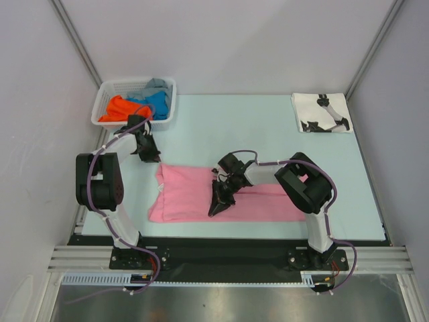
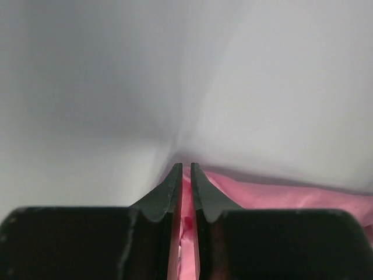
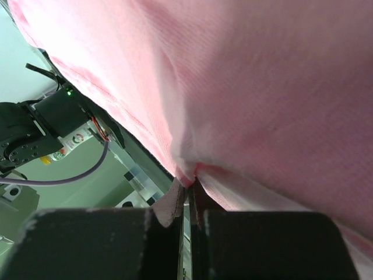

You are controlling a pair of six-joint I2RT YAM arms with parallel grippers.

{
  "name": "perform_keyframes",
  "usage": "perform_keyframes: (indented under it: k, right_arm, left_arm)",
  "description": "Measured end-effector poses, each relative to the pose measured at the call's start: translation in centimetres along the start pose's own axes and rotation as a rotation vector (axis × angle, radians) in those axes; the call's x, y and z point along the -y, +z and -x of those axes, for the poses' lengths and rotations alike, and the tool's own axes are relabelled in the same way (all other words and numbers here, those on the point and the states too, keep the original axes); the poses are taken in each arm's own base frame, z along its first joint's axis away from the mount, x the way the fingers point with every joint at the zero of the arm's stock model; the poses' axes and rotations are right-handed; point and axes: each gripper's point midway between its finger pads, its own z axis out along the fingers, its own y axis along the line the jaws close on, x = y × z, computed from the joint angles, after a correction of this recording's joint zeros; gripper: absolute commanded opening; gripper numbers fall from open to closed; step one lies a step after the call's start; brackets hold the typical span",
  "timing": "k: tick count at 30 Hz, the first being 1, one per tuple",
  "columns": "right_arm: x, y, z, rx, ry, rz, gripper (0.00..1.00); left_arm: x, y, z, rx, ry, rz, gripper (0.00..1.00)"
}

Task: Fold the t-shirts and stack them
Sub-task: Fold the tshirt

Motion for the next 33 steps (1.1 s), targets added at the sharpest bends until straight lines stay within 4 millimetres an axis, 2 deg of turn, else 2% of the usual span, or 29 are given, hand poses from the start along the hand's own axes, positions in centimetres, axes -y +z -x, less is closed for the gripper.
perform_keyframes:
  k: [6,7,8,9,13,15,17,19,20,21,23,26,29,31,32,33]
  right_arm:
    - [-0.2,-0.2,-0.1,-0.004,-0.017,0.008,0.04]
    - [-0.3,-0.2,-0.2,-0.006,-0.018,0.008,0.18]
    - [-0.3,-0.2,-0.3,-0.010,-0.017,0.008,0.27]
    - [-0.2,-0.3,-0.4,-0.015,-0.022,0.004,0.37]
    - [0.4,-0.7,-1.0,-0.039,-0.026,-0.023,0.48]
    - [0.6,-1.6,-0.9,-0.027,-0.040,-0.059,0.52]
    - [0.8,-3.2,-0.4,0.005,-0.054,-0.106,0.57]
    - [0.8,-5.9,1.0,0.078,-0.073,-0.156,0.60]
    - [0.6,-7.7,2.0,0.125,-0.088,-0.172,0.60]
    - [0.5,-9.6,3.1,0.184,-0.098,-0.188,0.60]
    - [1.3,-14.0,5.1,0.310,-0.086,-0.221,0.60]
    - [5.1,-20.8,7.2,0.489,0.021,-0.296,0.56]
    - [12.1,-26.6,7.6,0.628,0.229,-0.394,0.42]
    - [16.9,-28.8,6.3,0.667,0.382,-0.458,0.31]
    - [18.6,-29.5,5.6,0.676,0.438,-0.481,0.25]
    - [20.4,-30.1,4.6,0.684,0.503,-0.500,0.14]
  left_arm:
    - [0.1,-0.4,1.6,0.039,0.020,0.010,0.29]
    - [0.0,-0.4,1.6,0.039,0.020,0.016,0.30]
    - [-0.2,-0.4,1.5,0.036,0.019,0.028,0.33]
    - [-0.6,-0.5,1.3,0.031,0.017,0.046,0.43]
    - [-2.0,-1.1,0.9,0.024,0.015,0.125,0.63]
    - [-2.2,-2.5,0.8,0.041,0.014,0.141,0.72]
    - [-2.0,-4.6,0.7,0.077,0.013,0.131,0.75]
    - [-1.6,-7.0,0.7,0.131,0.008,0.107,0.75]
    - [-1.4,-8.1,0.5,0.154,0.002,0.092,0.75]
    - [-1.2,-9.1,0.1,0.173,0.000,0.077,0.70]
    - [-0.7,-10.4,-0.7,0.192,-0.011,0.038,0.66]
    - [0.0,-10.6,-2.5,0.169,-0.024,-0.021,0.60]
    - [1.6,-9.9,-4.1,0.122,-0.005,-0.072,0.57]
    - [3.0,-9.4,-4.9,0.096,0.015,-0.113,0.54]
    - [3.6,-9.1,-5.1,0.084,0.019,-0.131,0.51]
    - [4.1,-8.8,-5.2,0.072,0.021,-0.152,0.50]
